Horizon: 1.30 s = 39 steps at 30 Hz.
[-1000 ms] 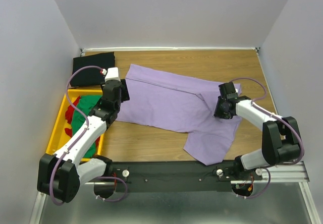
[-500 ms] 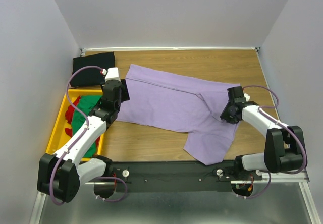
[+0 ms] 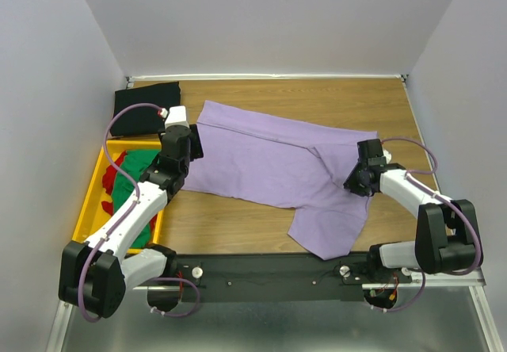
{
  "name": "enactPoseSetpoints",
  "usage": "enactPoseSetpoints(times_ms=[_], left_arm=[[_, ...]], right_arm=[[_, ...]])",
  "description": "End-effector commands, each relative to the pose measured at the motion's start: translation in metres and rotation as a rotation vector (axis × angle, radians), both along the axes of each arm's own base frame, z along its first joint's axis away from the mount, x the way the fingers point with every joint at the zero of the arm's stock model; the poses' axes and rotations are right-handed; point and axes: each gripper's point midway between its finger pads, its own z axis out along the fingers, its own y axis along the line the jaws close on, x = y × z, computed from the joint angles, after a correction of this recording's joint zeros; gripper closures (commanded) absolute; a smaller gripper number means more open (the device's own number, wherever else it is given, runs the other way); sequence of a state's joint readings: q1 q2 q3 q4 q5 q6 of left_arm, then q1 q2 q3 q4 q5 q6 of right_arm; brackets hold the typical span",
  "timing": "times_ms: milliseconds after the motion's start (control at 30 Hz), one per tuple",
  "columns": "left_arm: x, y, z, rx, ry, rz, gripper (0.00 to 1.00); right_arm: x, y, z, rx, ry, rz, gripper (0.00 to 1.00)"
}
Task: Fold and stack the t-shirts
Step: Fold the tshirt
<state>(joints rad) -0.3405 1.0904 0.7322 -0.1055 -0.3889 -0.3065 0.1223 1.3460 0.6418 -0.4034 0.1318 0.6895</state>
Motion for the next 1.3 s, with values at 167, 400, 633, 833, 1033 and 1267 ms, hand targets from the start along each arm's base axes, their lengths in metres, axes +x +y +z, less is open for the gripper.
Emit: enactPoseSetpoints(times_ms=[167,400,633,833,1033,1267], left_arm=[[0.004,-0.001,0.004,-0.001,-0.015,0.002,0.35],[0.004,-0.002,0.002,0.003,-0.006,-0.003,0.35],[0.005,-0.002,-0.001,0.007,0.003,-0.005,0.35],[0.005,-0.002,-0.004,0.012,0.015,-0.006,0.35],[0.005,-0.002,-0.003,0.012,0.014,-0.006,0.35],[0.005,-0.002,-0.004,0.011,0.015,-0.007,0.35]], right_arm=[[0.005,0.0,0.008,0.028,-0.049,-0.025,0.73],[0.012,0.001,0.019,0.025,-0.079,-0.006,0.69],[0.014,0.003,0.022,0.03,-0.075,0.007,0.69],[0.019,0.006,0.029,0.045,-0.091,0.016,0.69],[0.017,0.004,0.025,0.034,-0.071,0.012,0.69],[0.008,0.004,0.013,0.033,-0.028,0.01,0.73]])
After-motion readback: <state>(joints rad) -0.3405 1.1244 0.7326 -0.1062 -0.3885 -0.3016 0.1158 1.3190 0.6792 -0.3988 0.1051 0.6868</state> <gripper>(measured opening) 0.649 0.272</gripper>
